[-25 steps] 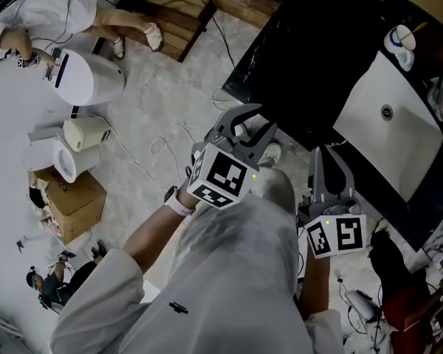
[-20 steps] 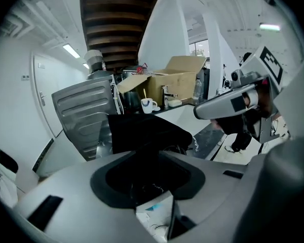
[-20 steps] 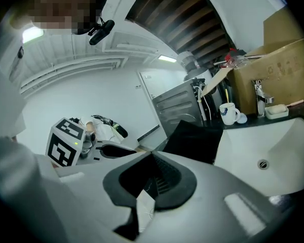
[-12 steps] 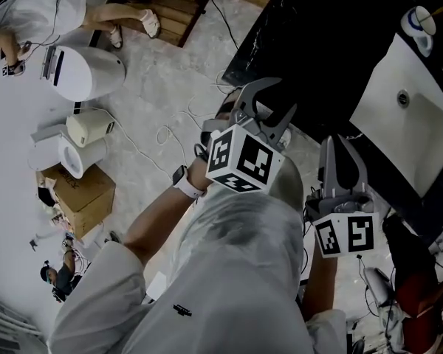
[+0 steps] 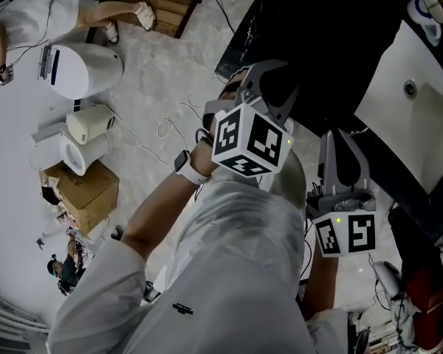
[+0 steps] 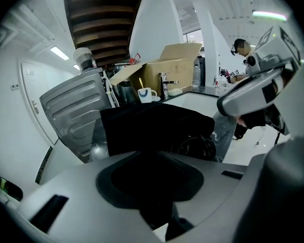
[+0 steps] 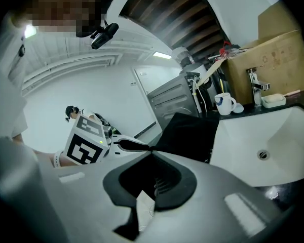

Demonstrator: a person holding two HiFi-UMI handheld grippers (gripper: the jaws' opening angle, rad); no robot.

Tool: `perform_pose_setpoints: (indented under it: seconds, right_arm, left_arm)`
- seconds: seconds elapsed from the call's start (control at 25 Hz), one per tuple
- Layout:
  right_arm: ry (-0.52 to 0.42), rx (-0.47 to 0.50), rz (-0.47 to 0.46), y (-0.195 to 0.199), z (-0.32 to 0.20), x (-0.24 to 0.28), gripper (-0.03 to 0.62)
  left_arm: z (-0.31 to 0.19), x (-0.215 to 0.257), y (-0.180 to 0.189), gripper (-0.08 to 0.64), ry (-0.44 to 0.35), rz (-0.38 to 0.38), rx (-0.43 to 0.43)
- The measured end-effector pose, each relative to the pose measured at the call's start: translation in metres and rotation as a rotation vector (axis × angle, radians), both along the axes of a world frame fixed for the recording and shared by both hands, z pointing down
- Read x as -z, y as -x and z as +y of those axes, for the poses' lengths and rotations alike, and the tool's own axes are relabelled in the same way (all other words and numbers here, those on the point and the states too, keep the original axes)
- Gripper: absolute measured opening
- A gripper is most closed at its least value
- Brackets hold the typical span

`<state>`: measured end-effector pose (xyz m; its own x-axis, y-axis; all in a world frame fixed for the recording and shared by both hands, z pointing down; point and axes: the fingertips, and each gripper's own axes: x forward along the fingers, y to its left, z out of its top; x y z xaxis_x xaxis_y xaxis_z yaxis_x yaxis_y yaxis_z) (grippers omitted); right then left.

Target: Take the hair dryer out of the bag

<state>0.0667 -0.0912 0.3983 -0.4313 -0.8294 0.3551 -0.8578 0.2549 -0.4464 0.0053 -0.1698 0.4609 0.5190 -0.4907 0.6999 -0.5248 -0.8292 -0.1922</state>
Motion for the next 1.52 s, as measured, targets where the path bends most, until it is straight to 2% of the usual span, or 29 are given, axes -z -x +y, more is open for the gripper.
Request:
perform_pose_setpoints:
  seconds: [0.12,0.36,0.72,0.92,1.0,1.24,1.52]
  right_arm:
    - [0.003,0.001,-0.005,-0.001,0.0,-0.003,0.012]
    - [0.0,0.008,-0.01,-0.004,0.001,-0.006,0.012]
    - [-0.006,0.029,-0.023,0.002,0.002,-0.003,0.012]
    - [-0.006,0.045,-0.029,0.009,0.004,-0.002,0.016]
    - [0.002,0.052,-0.029,0.013,0.003,-0.002,0.074]
    - [-0.006,0.064,0.007,0.021,-0.01,0.004,0.117]
    - [0.038,-0.09,0.019,0.012,-0.039,-0.016,0.178]
  left_arm:
    - [-0.004,-0.001,0.002,0.029,-0.003,-0.005,0.028]
    - [-0.006,0.005,0.0,0.021,0.061,0.064,0.071]
    - [-0.006,0.019,0.005,0.02,0.071,0.104,0.091]
    - [-0.005,0.037,-0.001,0.02,0.083,0.155,0.094]
    - [-0.006,0.043,-0.003,0.018,0.091,0.174,0.09]
    - [-0.009,0.062,-0.02,0.02,0.166,0.268,0.025]
    - [-0.016,0.064,-0.034,0.02,0.228,0.297,-0.012]
